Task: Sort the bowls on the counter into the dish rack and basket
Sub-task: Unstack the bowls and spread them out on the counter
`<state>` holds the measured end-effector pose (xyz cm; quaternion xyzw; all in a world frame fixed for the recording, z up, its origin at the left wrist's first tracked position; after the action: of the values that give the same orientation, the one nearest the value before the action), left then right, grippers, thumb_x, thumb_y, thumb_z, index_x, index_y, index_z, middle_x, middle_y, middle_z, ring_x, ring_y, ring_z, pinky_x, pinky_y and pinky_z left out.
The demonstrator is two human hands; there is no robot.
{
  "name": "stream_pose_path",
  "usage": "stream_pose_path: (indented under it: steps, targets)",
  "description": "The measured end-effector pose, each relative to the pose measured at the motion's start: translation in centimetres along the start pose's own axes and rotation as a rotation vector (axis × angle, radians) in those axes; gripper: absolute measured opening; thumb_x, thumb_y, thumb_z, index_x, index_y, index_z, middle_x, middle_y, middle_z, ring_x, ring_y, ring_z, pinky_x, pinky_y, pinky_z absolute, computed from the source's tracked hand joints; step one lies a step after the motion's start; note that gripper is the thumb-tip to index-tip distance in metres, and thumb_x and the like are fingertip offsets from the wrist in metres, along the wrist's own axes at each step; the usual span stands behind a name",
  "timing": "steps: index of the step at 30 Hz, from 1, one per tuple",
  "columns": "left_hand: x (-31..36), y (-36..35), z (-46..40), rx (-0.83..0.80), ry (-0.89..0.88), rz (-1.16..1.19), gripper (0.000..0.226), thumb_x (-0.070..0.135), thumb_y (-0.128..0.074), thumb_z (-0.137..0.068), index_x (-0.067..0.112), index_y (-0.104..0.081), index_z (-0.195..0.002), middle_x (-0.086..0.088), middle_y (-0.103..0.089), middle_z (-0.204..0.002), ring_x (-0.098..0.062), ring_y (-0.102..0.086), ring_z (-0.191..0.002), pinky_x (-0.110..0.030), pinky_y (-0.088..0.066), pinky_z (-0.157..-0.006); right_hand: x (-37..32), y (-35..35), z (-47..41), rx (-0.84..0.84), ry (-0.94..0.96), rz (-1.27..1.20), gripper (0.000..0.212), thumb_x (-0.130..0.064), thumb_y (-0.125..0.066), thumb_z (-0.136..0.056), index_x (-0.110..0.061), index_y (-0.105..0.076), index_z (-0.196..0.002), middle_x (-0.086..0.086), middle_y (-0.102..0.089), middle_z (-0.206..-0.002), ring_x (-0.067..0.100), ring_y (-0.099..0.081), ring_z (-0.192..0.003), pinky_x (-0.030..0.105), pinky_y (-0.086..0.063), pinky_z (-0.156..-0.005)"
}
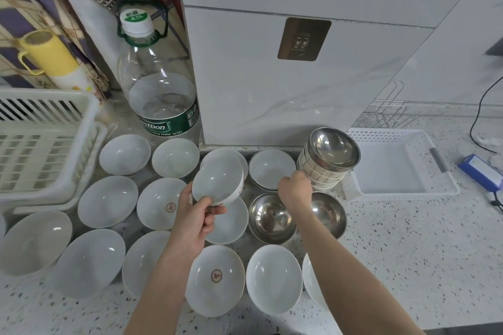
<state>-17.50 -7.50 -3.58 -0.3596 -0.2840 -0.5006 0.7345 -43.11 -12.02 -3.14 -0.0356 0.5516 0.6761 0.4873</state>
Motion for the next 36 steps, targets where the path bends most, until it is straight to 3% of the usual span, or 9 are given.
stream_pose_path:
  steps: [9,14,16,20,24,25,28,31,36]
  targets:
    - [-1.1,1.8,2.5,0.043,-0.025,0.054,0.045,-0.001,-0.048,-0.093,0.029,-0.052,-0.126,-0.011,-0.069,-0.064,-0.006,-0.051,-0.043,-0.015,-0.028,-0.032,-1.6,1.7,3.2,0.087,0.234,-0.045,0.042,-0.003,-0.035,-0.096,-0.002,-0.037,-0.137,0.024,-0.063,-0.112,0.043,-0.061,-0.100,0.043,-0.048,-0.076]
    - [-2.4,2.1,3.9,0.056,-0.033,0.078,0.032,0.000,-0.045,-0.095,0.026,-0.051,-0.113,-0.009,-0.068,-0.062,-0.006,-0.050,-0.045,-0.014,-0.027,-0.032,-0.4,3.1,6.1,0.058,0.262,-0.204,0.046,-0.005,-0.036,-0.095,-0.010,-0.041,-0.140,0.014,-0.063,-0.113,0.034,-0.061,-0.100,0.045,-0.050,-0.081]
    - [-3.0,1.9,4.4,0.055,-0.029,0.084,0.033,-0.001,-0.044,-0.096,0.027,-0.050,-0.114,-0.010,-0.067,-0.061,-0.004,-0.046,-0.040,-0.014,-0.027,-0.032,0.5,3.8,6.8,0.030,0.270,-0.236,0.045,-0.007,-0.035,-0.095,-0.014,-0.044,-0.138,0.010,-0.066,-0.107,0.028,-0.063,-0.093,0.042,-0.052,-0.077]
    - [-4.1,0.8,5.4,0.083,-0.040,0.072,0.042,-0.001,-0.044,-0.096,0.021,-0.047,-0.131,-0.013,-0.067,-0.062,-0.005,-0.046,-0.041,-0.015,-0.029,-0.034,2.3,5.8,8.0,-0.007,0.316,-0.335,0.042,-0.007,-0.037,-0.094,-0.024,-0.049,-0.130,-0.002,-0.064,-0.078,0.006,-0.061,-0.063,0.024,-0.049,-0.055]
    - [-5.3,-0.8,6.9,0.084,-0.052,0.070,0.048,-0.002,-0.042,-0.096,0.022,-0.044,-0.137,-0.011,-0.067,-0.062,-0.005,-0.042,-0.037,-0.015,-0.029,-0.032,4.3,7.6,8.4,-0.057,0.335,-0.467,0.043,-0.009,-0.040,-0.093,-0.028,-0.053,-0.129,0.003,-0.067,-0.095,0.019,-0.065,-0.081,0.042,-0.060,-0.068]
    - [-5.7,-1.3,7.2,0.084,-0.052,0.078,0.049,-0.002,-0.042,-0.096,0.022,-0.044,-0.138,-0.011,-0.067,-0.062,-0.005,-0.042,-0.037,-0.015,-0.030,-0.032,4.8,8.1,8.4,-0.067,0.350,-0.498,0.042,-0.009,-0.041,-0.093,-0.030,-0.054,-0.127,0.002,-0.068,-0.092,0.016,-0.065,-0.079,0.040,-0.060,-0.065]
    - [-7.3,-2.9,8.3,0.117,-0.058,0.138,0.051,-0.002,-0.043,-0.096,0.025,-0.042,-0.139,-0.012,-0.068,-0.061,-0.006,-0.045,-0.039,-0.015,-0.033,-0.033,6.2,10.4,8.4,-0.084,0.402,-0.527,0.039,-0.014,-0.042,-0.096,-0.043,-0.053,-0.119,0.003,-0.069,-0.083,0.010,-0.064,-0.066,0.015,-0.050,-0.051]
    - [-9.1,-5.6,9.4,0.152,-0.065,0.157,0.045,0.000,-0.045,-0.097,0.030,-0.046,-0.131,-0.013,-0.069,-0.062,-0.006,-0.046,-0.041,-0.016,-0.034,-0.034,8.7,13.2,7.8,-0.065,0.414,-0.519,0.042,-0.018,-0.042,-0.099,-0.059,-0.045,-0.111,0.008,-0.067,-0.071,0.014,-0.063,-0.063,0.016,-0.050,-0.053]
    - [-11.8,-10.3,10.9,0.167,-0.091,0.184,0.046,-0.001,-0.043,-0.097,0.026,-0.047,-0.134,-0.013,-0.066,-0.065,-0.006,-0.047,-0.039,-0.016,-0.034,-0.034,15.5,17.4,5.5,-0.007,0.322,-0.519,0.035,-0.020,-0.042,-0.100,-0.036,-0.044,-0.131,-0.007,-0.070,-0.069,0.004,-0.063,-0.060,0.027,-0.049,-0.059]
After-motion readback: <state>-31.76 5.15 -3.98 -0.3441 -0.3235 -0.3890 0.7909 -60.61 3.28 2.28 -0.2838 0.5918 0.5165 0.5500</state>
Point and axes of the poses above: each hand's wrist, its own z-axis away from the middle knuckle, its own y-axis out of the back of the hand, x = y × z, the point moved 9 cm from there along -z, towards the middle knuckle
